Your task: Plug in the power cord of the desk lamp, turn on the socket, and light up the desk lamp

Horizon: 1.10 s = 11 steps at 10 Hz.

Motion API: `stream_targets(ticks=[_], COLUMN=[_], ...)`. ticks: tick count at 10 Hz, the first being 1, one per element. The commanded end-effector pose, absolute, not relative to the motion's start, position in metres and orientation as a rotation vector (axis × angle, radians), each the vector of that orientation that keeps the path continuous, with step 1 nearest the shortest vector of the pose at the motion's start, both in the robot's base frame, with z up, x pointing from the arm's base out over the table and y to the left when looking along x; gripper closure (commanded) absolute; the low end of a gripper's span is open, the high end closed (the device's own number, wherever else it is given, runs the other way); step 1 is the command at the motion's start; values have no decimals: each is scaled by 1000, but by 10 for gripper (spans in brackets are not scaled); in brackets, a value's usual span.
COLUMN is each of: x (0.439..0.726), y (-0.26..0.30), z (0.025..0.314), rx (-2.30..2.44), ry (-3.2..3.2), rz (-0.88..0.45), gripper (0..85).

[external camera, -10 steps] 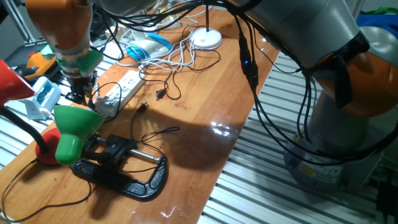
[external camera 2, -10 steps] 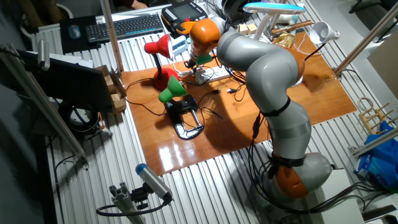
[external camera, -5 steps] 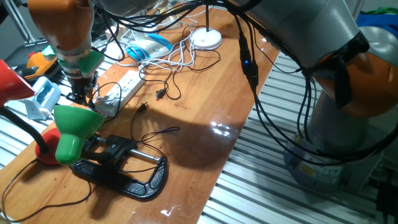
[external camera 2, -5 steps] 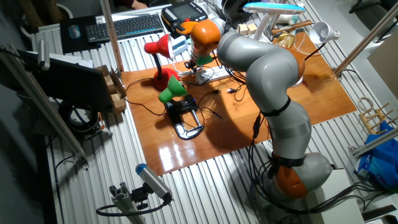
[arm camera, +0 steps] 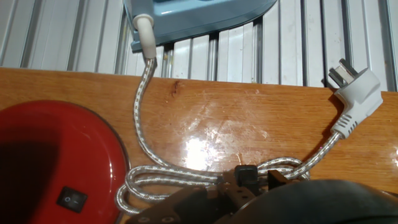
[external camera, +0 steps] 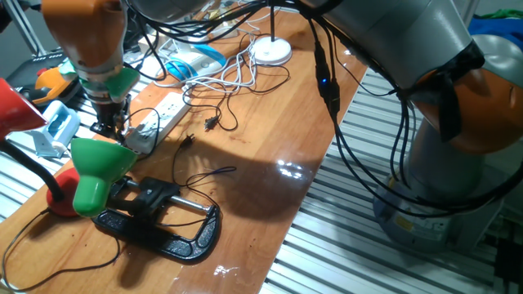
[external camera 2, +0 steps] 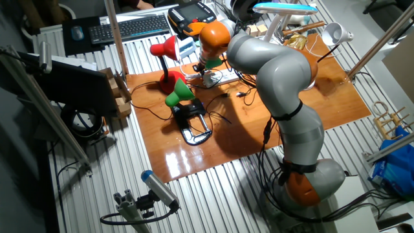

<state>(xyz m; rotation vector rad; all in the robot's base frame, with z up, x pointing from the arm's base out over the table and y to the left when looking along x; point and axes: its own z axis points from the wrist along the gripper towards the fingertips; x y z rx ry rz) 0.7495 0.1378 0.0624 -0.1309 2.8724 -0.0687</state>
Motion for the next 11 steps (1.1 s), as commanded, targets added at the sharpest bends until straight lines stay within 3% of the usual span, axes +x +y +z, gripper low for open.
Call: stream_targets(ticks=[1,11], x=[749,750], y=[138,139], z=[61,55], rx=[-131,-138], ry=[2872,2877], rz=[-69,-67], gripper=[510,510])
